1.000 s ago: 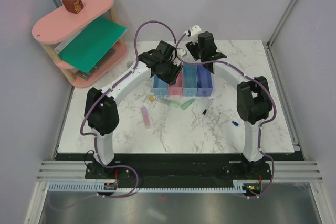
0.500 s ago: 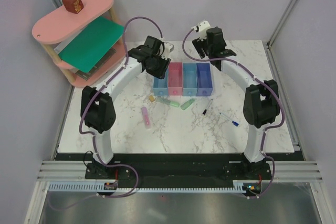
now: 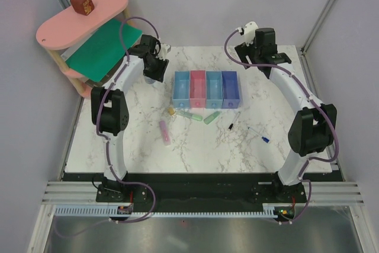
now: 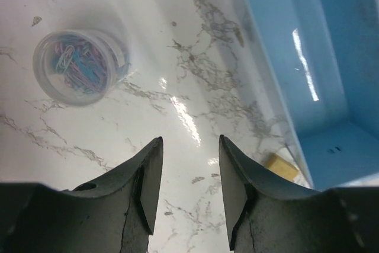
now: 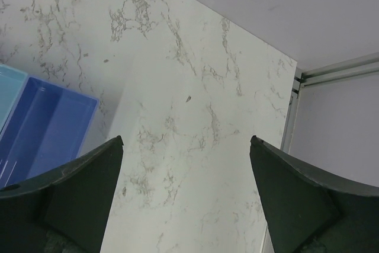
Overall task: Sort the stationery into containers
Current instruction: Pick up the stationery from the center of the board.
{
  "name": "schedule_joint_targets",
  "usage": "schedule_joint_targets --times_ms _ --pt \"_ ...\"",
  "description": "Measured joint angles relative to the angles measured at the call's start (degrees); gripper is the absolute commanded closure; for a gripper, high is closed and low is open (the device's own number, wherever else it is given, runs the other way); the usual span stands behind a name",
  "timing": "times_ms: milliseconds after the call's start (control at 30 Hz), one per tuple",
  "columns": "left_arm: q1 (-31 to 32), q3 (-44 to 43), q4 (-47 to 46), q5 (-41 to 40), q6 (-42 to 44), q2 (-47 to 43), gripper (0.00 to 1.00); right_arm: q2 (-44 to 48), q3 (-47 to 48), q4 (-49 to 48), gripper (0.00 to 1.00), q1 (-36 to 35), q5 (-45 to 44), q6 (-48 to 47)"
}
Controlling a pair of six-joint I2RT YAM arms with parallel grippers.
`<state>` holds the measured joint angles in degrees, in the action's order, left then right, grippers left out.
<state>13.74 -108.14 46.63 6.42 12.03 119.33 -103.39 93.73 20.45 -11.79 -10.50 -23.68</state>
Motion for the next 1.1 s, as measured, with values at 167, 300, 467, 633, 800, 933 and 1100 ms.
schedule_joint_targets --times_ms 167,300,467,633,800,933,1100 --pt "-2.16 -5.40 0.90 -1.88 2.43 8.04 0.49 3.02 -1.49 1.53 0.04 0.20 0.39 -0.15" --pt "-2.78 -9.20 1.01 -3.48 3.91 11.13 0.47 3.17 -1.75 1.99 0.05 0.44 0.39 -0.15" --pt "-2.80 -10.62 0.44 -4.31 5.62 11.34 0.25 3.17 -1.99 3.13 0.05 0.46 0.39 -0.13" --pt "-3.13 -10.62 -0.24 -4.35 6.69 11.34 0.12 3.17 -1.99 3.37 0.04 0.44 0.42 -0.09" --pt "-4.46 -10.78 -0.44 -4.35 7.30 11.39 0.09 3.17 -1.99 3.67 0.04 0.46 0.57 0.07" --pt "-5.70 -12.37 -0.55 -4.33 7.91 12.39 0.04 3.17 -1.99 3.98 0.03 0.46 0.59 0.07" --pt "-6.29 -15.28 -0.96 -4.31 8.87 15.08 0.02 3.17 -1.99 4.02 0.02 0.46 0.59 0.07"
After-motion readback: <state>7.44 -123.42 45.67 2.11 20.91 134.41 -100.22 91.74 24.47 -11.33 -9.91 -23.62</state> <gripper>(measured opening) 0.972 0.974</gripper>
